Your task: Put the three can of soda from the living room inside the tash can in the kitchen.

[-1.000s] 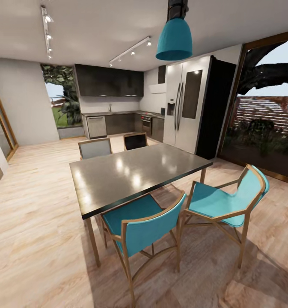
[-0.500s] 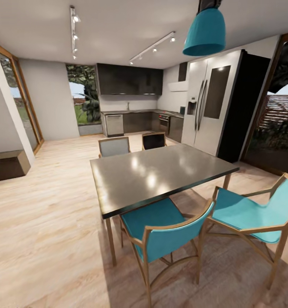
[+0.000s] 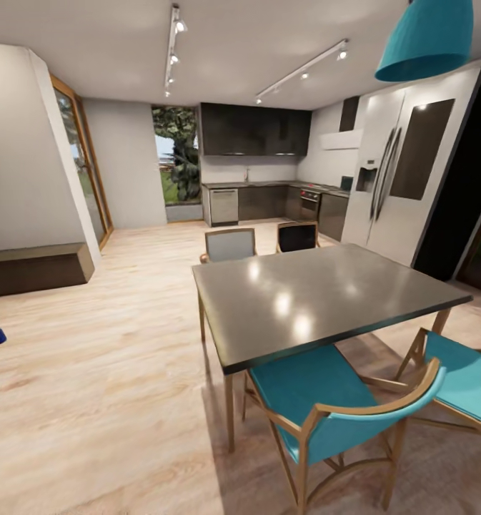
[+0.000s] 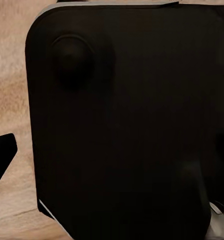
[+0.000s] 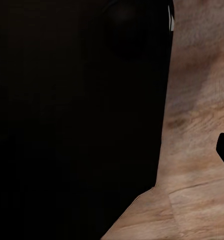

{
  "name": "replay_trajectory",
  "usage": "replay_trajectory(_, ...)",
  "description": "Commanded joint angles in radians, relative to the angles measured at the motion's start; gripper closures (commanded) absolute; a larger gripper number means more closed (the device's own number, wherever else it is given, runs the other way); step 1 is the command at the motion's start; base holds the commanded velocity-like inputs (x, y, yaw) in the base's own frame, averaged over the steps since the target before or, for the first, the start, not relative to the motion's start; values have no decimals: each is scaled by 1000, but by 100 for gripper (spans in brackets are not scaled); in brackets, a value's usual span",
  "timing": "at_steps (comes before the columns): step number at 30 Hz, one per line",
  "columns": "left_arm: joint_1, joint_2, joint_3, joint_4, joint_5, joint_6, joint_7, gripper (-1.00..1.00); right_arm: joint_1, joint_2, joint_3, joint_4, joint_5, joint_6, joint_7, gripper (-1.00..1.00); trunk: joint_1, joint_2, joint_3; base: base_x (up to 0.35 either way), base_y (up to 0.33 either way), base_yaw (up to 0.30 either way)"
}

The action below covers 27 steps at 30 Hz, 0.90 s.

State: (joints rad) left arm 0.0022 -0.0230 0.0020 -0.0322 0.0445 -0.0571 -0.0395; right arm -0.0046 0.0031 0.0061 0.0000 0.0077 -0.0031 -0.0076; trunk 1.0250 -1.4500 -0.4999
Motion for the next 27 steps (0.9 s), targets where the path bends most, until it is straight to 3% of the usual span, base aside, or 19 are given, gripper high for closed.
replay_trajectory(1, 0, 1, -1, 0, 0, 0, -12, -100, 0, 0, 0, 0, 0, 0, 0, -100, 0, 0, -1, 85, 338, 235)
replay_trajectory(4, 0, 1, -4, 1, 0, 1, -39, -100, 0, 0, 0, 0, 0, 0, 0, -100, 0, 0, -3, 79, 340, 232)
replay_trajectory(15, 0, 2, -7, 0, 0, 10, -44, -100, 0, 0, 0, 0, 0, -2, 0, -100, 0, 0, -13, 110, 341, 227)
replay_trajectory(27, 0, 3, -8, -2, 4, 37, -31, -100, 0, 0, 0, 0, 0, -2, 0, -100, 0, 0, -25, 253, 276, 206)
